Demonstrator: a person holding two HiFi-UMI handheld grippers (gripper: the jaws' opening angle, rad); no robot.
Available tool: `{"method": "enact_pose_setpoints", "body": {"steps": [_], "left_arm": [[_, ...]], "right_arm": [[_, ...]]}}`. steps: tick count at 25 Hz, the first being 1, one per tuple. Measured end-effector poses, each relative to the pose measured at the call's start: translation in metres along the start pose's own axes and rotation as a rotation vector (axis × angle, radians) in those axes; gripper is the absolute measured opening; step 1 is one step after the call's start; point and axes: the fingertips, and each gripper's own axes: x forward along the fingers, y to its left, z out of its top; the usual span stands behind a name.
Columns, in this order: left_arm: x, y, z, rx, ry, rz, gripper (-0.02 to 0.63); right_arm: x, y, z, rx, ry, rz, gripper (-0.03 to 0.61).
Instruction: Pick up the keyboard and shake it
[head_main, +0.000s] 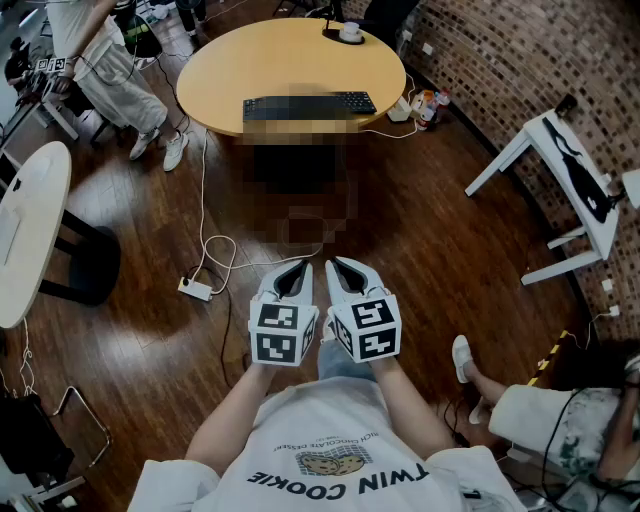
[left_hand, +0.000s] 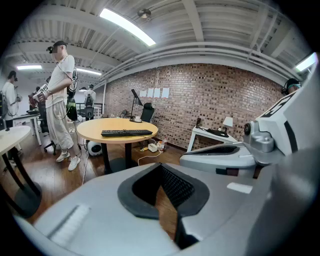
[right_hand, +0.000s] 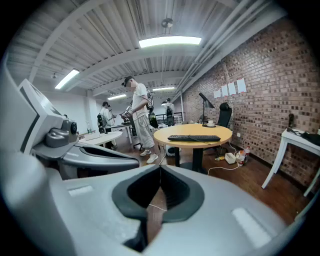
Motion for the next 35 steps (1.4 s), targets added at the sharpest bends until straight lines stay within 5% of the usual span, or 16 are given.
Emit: {"method": "enact_pose_setpoints", "body": {"steps": [12,25,35], "left_arm": [[0.134,0.025,0.071,-0.017,0.011,0.067,0.008],[0.212,0.047,0.109,0.015,0.022,0.079,0.008],[0.293,0.117,0.135,0.048,0.048,0.059,0.008]], "right_arm": [[0.091,-0.111,0.056,-0.097,0.014,0.064,0.002],[0.15,-0.162,0.07,-0.091,0.034,0.132,0.006],[0.245,-0.204,0.087,-0.22,0.125,0.135,0.02]]}}
